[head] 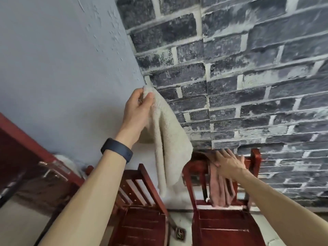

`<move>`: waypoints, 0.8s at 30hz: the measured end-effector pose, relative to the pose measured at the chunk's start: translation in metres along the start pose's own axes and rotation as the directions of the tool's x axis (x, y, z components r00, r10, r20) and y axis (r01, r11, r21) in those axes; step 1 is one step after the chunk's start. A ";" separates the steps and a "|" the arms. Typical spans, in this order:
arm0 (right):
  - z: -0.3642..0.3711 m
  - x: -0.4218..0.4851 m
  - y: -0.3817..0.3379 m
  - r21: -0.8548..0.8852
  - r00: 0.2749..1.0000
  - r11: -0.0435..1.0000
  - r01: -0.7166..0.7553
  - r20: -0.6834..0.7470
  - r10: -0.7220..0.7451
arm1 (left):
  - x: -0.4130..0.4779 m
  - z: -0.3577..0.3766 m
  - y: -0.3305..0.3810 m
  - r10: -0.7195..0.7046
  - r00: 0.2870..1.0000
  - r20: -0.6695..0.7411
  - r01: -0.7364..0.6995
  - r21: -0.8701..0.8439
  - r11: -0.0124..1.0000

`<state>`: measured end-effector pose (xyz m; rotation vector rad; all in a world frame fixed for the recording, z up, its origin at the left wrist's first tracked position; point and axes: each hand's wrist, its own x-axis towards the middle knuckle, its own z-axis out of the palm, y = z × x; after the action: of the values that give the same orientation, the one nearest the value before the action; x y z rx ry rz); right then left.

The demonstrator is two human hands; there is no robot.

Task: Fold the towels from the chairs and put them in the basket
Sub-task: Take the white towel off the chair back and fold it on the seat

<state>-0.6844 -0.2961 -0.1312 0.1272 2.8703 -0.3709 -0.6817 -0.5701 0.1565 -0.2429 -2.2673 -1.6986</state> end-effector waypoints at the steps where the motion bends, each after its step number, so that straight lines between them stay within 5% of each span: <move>1: -0.008 -0.009 -0.014 0.056 0.999 0.998 0.013 -0.052 -0.010 | -0.004 -0.003 0.010 0.012 1.000 0.025 -0.013 0.028 1.000; 4: -0.039 -0.054 -0.064 0.398 0.989 0.914 0.081 -0.149 -0.022 | -0.021 -0.006 0.033 0.003 0.996 0.086 -0.007 0.047 0.999; 6: -0.050 -0.090 -0.095 0.675 0.994 0.733 0.083 -0.110 -0.011 | -0.036 -0.007 0.041 -0.013 0.996 0.090 0.010 0.039 0.999; 9: -0.049 -0.133 -0.124 0.961 0.991 0.241 -0.133 0.130 0.030 | -0.059 -0.010 0.040 -0.051 0.995 0.090 0.050 0.014 0.999; 12: -0.033 -0.158 -0.127 0.955 0.965 -0.141 -0.260 0.261 -0.016 | -0.085 -0.017 0.030 -0.106 0.989 0.107 0.106 0.002 0.994; 17: -0.025 -0.190 -0.092 0.953 0.974 -0.260 -0.152 0.190 0.126 | -0.138 -0.044 -0.020 -0.290 0.952 0.101 0.297 -0.062 0.953; 20: -0.029 -0.197 -0.055 0.918 0.984 -0.381 -0.113 0.157 0.088 | -0.171 -0.061 -0.070 -0.479 0.873 0.095 0.488 -0.167 0.857; 24: -0.026 -0.215 -0.037 0.959 0.951 -0.258 -0.118 0.184 0.248 | -0.214 -0.068 -0.130 -0.641 0.736 0.217 0.676 -0.204 0.708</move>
<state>-0.4872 -0.3370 -0.0441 0.8538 1.5431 -2.5553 -0.5110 -0.6633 -0.0158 0.5008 -2.3669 -2.4115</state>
